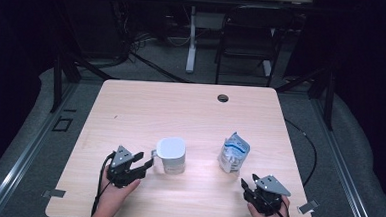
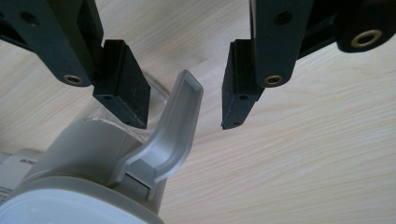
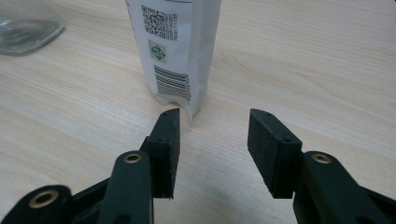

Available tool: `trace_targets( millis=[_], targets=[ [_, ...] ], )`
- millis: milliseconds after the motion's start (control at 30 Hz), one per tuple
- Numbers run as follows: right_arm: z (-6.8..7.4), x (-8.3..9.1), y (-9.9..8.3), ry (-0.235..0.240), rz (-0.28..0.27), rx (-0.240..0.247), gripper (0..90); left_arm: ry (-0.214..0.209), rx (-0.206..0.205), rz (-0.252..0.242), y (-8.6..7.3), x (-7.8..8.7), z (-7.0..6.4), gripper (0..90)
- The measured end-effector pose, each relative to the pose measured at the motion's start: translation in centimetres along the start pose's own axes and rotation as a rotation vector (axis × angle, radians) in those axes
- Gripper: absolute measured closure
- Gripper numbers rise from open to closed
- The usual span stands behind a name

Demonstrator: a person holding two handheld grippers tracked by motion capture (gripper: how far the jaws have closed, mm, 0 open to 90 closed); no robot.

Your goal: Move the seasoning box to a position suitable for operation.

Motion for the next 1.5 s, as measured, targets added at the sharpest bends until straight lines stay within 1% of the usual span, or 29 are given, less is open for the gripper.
trace_targets(
  millis=[33,67,100,200,267,367,467,533,633,667,700,767,800,833,967,1100,1133,1167,1200,1300,1433,1500],
  targets=[
    [0.0,0.0,0.0,0.000,0.000,0.000,54.3,0.000,0.000,0.000,0.0,0.0,0.0,52.5],
    [0.0,0.0,0.0,0.001,0.005,0.005,54.1,0.001,-0.009,0.010,-0.1,-0.4,-0.1,52.6],
    [0.0,0.0,0.0,0.000,-0.001,0.002,53.9,0.008,-0.011,0.012,-0.1,-0.5,-0.1,52.6],
    [-0.2,0.1,0.0,-0.002,0.004,-0.001,53.5,0.011,-0.009,0.019,-0.1,-0.8,0.0,54.3],
    [-0.3,0.1,0.0,-0.003,0.004,0.000,53.4,0.008,-0.020,0.027,0.0,-1.0,0.1,54.6],
    [-0.3,0.1,0.0,0.000,0.005,-0.003,53.1,0.005,-0.015,0.027,0.0,-1.3,0.0,56.6],
    [-0.3,0.1,0.0,-0.001,0.006,-0.001,52.8,-0.006,-0.014,0.028,0.1,-1.6,0.0,59.0],
    [-0.3,0.0,-0.1,-0.003,-0.001,-0.007,52.6,-0.004,-0.025,0.034,0.4,-1.9,0.0,60.5],
    [-0.2,0.0,-0.1,0.002,0.002,-0.004,52.5,-0.008,-0.027,0.028,0.6,-2.0,0.0,61.4],
    [-0.2,0.0,-0.1,0.003,0.002,-0.003,52.5,-0.014,-0.032,0.033,0.6,-2.1,0.0,61.4],
    [-0.2,0.0,-0.1,0.005,0.005,0.002,52.3,-0.021,-0.045,0.033,0.7,-2.2,-0.1,62.4],
    [-0.1,0.0,-0.1,0.004,0.004,0.003,52.2,-0.022,-0.051,0.033,0.8,-2.2,-0.1,63.2],
    [-0.1,-0.1,-0.1,0.005,0.003,0.003,52.1,-0.036,-0.060,0.029,0.8,-2.3,-0.2,63.4],
    [-0.2,0.0,-0.1,0.003,0.007,0.005,52.0,-0.035,-0.065,0.030,0.9,-2.3,-0.3,63.9],
    [-0.2,-0.1,-0.2,0.000,0.005,0.000,51.8,-0.033,-0.070,0.031,0.9,-2.2,-0.4,64.6],
    [-0.1,-0.2,-0.2,0.005,0.012,0.003,51.7,-0.044,-0.073,0.035,1.0,-1.9,-0.5,65.5],
    [-0.1,-0.2,-0.2,0.007,0.010,0.003,51.7,-0.056,-0.087,0.041,0.9,-1.7,-0.6,65.4],
    [-0.1,-0.2,-0.2,0.007,0.010,0.003,51.7,-0.056,-0.087,0.041,0.9,-1.7,-0.6,65.4],
    [0.0,-0.2,-0.2,0.008,0.010,0.003,51.6,-0.071,-0.091,0.044,0.9,-1.6,-0.9,65.3],
    [0.0,-0.2,-0.2,0.007,0.011,0.006,51.6,-0.081,-0.098,0.048,0.8,-1.5,-1.1,65.4],
    [-0.1,-0.2,-0.2,0.004,0.003,0.005,51.5,-0.073,-0.108,0.050,0.8,-1.5,-1.2,66.9],
    [-0.1,-0.2,-0.1,0.004,0.002,0.005,51.5,-0.062,-0.133,0.058,0.8,-1.4,-1.3,67.4]
  ],
)
Point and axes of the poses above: each handheld gripper's, and its own axes: x roughly backward along the jaws, y roughly out of its top, z roughly to its left, the point moved 4 cm from there along -x, roughly forward along the jaws, and after that the axes turned 4 degrees about -z, right-handed, at the moved point
